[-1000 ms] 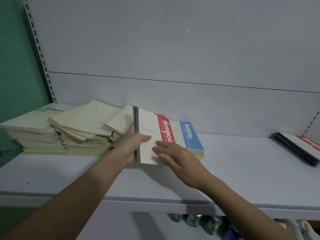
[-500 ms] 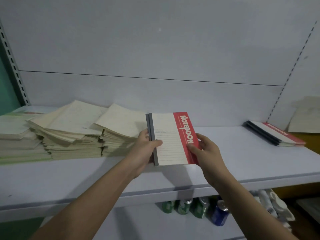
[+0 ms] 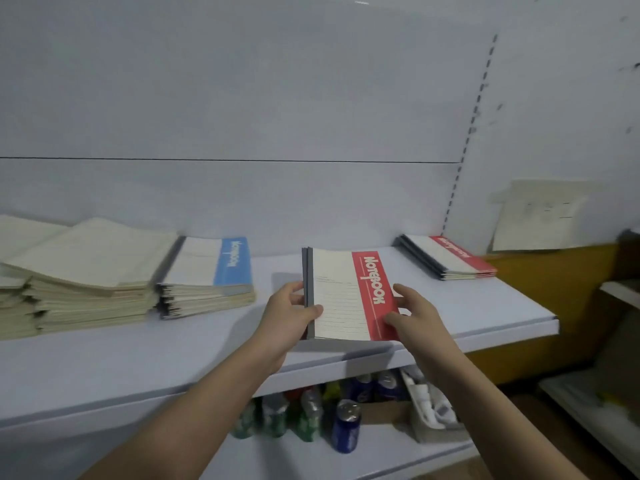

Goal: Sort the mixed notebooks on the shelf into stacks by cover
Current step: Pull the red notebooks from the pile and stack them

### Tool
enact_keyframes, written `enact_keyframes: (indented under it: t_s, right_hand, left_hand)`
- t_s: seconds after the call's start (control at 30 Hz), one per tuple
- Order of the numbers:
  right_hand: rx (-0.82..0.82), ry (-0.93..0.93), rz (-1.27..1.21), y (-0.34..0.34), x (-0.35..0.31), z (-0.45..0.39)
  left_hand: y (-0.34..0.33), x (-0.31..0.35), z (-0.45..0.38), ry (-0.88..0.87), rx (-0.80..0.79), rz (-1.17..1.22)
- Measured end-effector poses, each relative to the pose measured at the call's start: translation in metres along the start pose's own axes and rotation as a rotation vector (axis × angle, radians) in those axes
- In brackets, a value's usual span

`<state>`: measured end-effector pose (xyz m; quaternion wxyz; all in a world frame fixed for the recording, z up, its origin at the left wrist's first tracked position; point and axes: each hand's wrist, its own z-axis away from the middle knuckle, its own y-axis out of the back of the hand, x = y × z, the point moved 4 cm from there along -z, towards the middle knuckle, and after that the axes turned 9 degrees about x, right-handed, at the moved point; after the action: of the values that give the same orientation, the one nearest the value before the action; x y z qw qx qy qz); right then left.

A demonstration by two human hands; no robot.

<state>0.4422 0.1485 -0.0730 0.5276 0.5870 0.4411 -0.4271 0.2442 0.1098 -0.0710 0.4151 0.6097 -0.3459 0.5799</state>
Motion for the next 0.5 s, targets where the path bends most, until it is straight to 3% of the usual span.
enact_keyframes:
  t_s: [0.23,0.5]
  right_hand:
    - [0.053,0.012,0.134,0.138,0.033,-0.061]
    - [0.1,-0.013,0.128,0.194,0.047,-0.169]
  left_hand:
    - [-0.151,0.014,0.004,0.034,-0.095,0.022]
    - [-0.241,0.03,-0.053,0.042,-0.167,0.108]
